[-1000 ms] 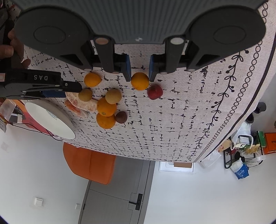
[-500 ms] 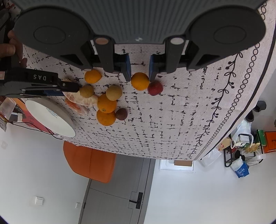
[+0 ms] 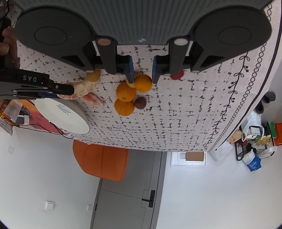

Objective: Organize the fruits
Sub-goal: 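Close the right gripper on the peeled grapefruit segment while the left gripper grasps the small mandarin, then carry the grapefruit segment with the right gripper onto the white plate while the left gripper drops the mandarin there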

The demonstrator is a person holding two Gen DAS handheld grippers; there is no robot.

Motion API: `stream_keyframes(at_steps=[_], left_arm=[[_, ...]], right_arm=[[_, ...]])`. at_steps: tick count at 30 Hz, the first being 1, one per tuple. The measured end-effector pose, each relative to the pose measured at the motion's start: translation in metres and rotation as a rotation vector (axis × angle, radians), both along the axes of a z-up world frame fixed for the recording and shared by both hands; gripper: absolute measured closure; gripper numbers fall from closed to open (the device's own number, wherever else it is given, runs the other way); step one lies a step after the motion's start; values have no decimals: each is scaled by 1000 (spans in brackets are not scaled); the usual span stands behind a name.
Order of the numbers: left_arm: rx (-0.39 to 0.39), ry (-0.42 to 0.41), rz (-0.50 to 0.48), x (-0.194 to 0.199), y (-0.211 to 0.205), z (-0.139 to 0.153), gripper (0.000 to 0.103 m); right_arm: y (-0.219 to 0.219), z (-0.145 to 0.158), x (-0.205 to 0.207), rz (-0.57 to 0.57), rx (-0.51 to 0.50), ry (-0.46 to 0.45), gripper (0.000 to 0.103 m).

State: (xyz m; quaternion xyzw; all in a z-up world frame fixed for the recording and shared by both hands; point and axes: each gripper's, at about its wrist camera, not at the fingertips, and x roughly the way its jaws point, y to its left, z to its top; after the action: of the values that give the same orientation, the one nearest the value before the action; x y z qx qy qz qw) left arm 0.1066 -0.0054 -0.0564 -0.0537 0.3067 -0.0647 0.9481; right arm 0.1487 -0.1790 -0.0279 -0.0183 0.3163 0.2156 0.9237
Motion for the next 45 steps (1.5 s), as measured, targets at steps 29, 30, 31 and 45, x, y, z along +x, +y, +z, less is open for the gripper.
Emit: stream_keyframes(at_steps=[29, 30, 31, 45], left_arm=[[12, 16, -18, 14, -11, -4, 83], [14, 13, -23, 15, -13, -3, 83], [16, 9, -28, 16, -15, -1, 83], [55, -38, -106, 44, -51, 18, 83]], right_arm=[[6, -19, 3, 40, -65, 35, 67], [3, -16, 3, 33, -62, 26, 67], [0, -13, 3, 25, -60, 16, 68], [-43, 7, 11, -106, -33, -60, 67]])
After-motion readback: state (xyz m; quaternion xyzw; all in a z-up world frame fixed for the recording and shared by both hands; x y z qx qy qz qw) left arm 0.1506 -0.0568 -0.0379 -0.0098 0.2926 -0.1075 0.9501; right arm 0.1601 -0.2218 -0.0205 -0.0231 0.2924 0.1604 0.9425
